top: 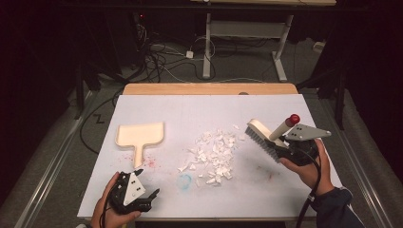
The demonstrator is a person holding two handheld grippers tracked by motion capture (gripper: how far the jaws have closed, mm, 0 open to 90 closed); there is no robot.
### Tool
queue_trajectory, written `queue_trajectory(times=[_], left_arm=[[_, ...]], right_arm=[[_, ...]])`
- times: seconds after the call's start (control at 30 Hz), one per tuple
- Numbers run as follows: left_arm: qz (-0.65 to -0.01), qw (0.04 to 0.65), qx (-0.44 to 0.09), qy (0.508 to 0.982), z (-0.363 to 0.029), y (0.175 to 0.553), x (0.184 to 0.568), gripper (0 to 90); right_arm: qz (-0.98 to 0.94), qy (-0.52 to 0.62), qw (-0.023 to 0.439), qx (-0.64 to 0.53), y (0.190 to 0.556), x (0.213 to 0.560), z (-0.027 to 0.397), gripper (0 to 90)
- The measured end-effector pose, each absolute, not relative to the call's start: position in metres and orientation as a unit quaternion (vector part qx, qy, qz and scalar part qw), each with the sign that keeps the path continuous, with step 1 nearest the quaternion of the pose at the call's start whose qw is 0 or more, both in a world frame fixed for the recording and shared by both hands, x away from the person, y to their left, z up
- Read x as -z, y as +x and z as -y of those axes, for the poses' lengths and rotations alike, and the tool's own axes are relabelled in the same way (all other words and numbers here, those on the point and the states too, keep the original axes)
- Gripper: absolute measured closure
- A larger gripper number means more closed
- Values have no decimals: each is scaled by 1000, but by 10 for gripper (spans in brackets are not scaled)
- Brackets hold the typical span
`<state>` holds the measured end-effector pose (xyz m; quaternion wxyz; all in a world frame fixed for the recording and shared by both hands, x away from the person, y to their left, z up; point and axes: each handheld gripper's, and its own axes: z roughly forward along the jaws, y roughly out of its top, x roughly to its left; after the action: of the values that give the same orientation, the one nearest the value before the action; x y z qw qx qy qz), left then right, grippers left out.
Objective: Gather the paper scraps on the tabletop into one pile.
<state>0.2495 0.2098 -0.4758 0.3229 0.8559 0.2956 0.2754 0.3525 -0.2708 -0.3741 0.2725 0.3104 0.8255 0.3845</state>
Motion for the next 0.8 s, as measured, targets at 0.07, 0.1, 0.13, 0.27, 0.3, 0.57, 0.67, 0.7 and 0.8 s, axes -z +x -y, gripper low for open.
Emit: queue_trajectory(times=[0.07, 0.1, 0.13, 0.27, 0.3, 0.57, 0.67, 0.7, 0.8], left_arm=[[-301, 327, -272, 853, -211, 249, 476, 169], [-301, 327, -272, 853, -211, 249, 476, 169], [-302, 327, -273, 853, -211, 249, 475, 169], [-299, 327, -275, 853, -211, 248, 475, 169], [-298, 329, -274, 853, -211, 249, 474, 169], [-296, 327, -263, 858, -209, 250, 477, 169], [-290, 321, -263, 862, -207, 250, 477, 169], [-290, 322, -262, 863, -206, 250, 478, 169], [-283, 318, -262, 866, -204, 250, 477, 169]], right_arm=[[-824, 319, 272, -382, 359, 375, 275, 681], [-824, 319, 272, -382, 359, 375, 275, 681], [-820, 329, 279, -376, 367, 378, 277, 681], [-820, 342, 296, -351, 387, 383, 277, 682], [-820, 346, 300, -344, 393, 385, 276, 682], [-835, 347, 338, -261, 434, 408, 245, 682], [-841, 339, 347, -241, 444, 413, 234, 682], [-844, 325, 362, -225, 453, 417, 224, 682], [-844, 324, 366, -223, 460, 421, 215, 682]])
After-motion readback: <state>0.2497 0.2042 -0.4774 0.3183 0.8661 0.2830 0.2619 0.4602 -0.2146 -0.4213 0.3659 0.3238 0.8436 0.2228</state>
